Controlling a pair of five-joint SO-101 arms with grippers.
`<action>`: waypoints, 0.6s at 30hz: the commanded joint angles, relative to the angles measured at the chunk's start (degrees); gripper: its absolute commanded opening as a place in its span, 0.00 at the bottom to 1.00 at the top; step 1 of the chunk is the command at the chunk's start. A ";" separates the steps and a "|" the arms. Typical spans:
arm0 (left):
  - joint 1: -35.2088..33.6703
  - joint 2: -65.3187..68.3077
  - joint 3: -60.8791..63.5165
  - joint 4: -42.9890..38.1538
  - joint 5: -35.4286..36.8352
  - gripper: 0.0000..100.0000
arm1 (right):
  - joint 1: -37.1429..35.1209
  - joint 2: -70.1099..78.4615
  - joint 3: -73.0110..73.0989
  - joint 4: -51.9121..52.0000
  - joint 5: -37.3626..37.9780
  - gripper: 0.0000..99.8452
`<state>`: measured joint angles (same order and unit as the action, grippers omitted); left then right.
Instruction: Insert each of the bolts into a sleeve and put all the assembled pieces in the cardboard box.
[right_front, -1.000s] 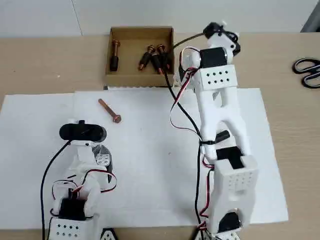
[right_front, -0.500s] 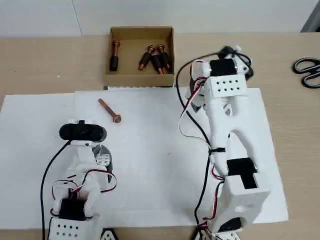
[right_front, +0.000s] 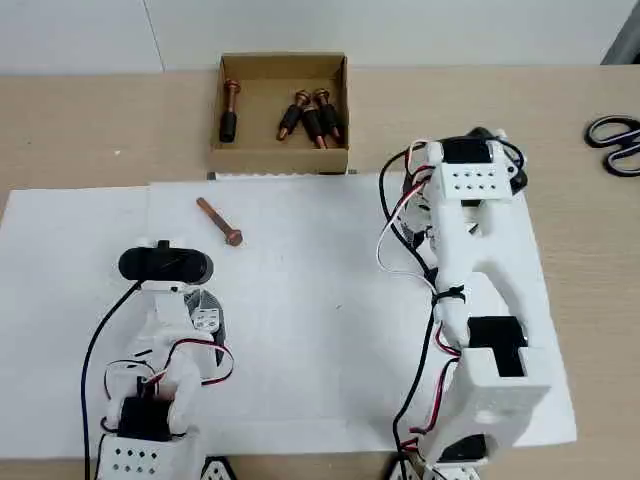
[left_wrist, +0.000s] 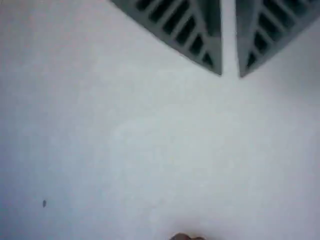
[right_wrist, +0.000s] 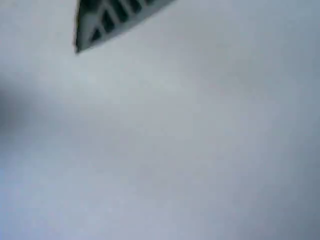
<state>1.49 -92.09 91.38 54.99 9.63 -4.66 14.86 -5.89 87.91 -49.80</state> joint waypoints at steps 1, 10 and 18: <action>-0.09 -0.44 -0.22 -1.58 0.44 0.01 | 0.48 -2.95 2.11 -3.38 -0.18 0.27; -0.18 -0.44 -0.22 -1.58 0.44 0.01 | 0.48 -2.95 9.58 -11.30 -0.18 0.27; -0.18 -0.44 -0.22 -1.58 0.44 0.01 | 1.19 -0.31 11.43 -14.55 -0.09 0.27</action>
<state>1.49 -92.09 91.38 54.99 9.63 -4.57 14.77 5.80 74.02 -49.71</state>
